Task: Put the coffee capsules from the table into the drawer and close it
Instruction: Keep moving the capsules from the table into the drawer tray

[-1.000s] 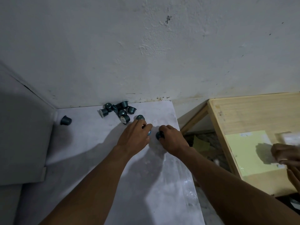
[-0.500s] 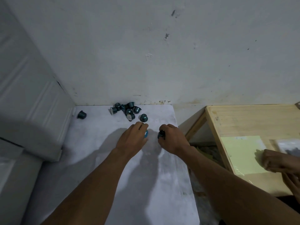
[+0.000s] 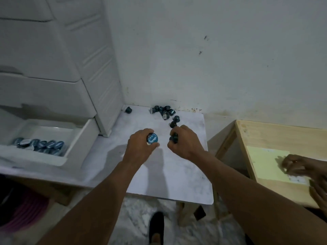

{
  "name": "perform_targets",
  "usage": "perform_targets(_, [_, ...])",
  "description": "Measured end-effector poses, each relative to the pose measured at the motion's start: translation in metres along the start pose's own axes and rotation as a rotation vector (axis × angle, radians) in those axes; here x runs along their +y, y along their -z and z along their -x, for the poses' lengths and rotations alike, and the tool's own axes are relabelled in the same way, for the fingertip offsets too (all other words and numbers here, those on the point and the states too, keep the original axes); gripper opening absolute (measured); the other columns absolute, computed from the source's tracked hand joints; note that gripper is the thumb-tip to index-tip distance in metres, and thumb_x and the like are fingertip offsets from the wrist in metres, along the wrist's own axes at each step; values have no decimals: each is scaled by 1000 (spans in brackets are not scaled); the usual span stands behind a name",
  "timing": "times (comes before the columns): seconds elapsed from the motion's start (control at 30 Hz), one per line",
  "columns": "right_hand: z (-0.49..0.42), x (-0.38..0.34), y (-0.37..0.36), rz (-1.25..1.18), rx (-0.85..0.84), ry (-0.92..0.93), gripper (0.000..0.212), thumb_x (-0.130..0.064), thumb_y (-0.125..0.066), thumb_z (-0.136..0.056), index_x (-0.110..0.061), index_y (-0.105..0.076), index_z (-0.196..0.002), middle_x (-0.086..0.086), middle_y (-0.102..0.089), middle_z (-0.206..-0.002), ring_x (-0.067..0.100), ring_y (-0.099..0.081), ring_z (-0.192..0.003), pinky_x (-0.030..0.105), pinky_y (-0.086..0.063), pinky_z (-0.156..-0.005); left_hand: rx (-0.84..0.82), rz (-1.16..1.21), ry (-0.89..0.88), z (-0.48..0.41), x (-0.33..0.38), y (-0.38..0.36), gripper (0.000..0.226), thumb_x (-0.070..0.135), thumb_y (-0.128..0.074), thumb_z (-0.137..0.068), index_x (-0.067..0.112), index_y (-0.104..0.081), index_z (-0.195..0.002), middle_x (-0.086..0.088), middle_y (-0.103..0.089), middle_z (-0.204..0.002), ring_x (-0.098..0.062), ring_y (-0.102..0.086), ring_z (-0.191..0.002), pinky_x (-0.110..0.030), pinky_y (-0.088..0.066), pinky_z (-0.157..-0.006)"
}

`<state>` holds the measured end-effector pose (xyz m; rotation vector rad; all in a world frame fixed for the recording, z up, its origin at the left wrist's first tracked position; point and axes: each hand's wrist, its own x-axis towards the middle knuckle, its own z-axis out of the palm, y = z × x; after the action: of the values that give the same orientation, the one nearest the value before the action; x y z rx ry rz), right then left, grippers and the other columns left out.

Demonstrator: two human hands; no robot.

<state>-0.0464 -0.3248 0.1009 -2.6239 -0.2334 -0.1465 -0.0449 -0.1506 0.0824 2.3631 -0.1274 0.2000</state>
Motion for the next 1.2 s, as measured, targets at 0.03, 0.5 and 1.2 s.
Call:
perform_targets(0.03, [4, -10, 0, -6, -8, 15, 26, -22, -61, -80, -11, -62, -104, 8, -58, -97, 21, -54, -85, 26, -37, -69, 28, 5, 11, 8, -3, 11, 50, 26, -83, -69, 13, -63, -113, -6, -68, -103, -19, -62, -92, -35, -52, -87])
perform_targets(0.5, [4, -170, -36, -82, -55, 263, 43, -24, -65, -85, -16, -55, -126, 11, -60, -115, 26, -58, -104, 28, -42, -85, 315, -86, 104, 68, -64, 167, 40, 25, -79, -73, 14, -64, -109, 1, -64, -100, -14, -57, -90, -22, -42, -81])
perform_targets(1.2, [-63, -370, -162, -87, -46, 229, 40, -10, -70, -79, -13, -63, -118, 13, -61, -114, 26, -56, -105, 21, -31, -83, 198, -147, 77, 44, -235, 333, 29, 18, -73, -78, 11, -66, -105, -6, -70, -101, -18, -63, -89, -30, -49, -89])
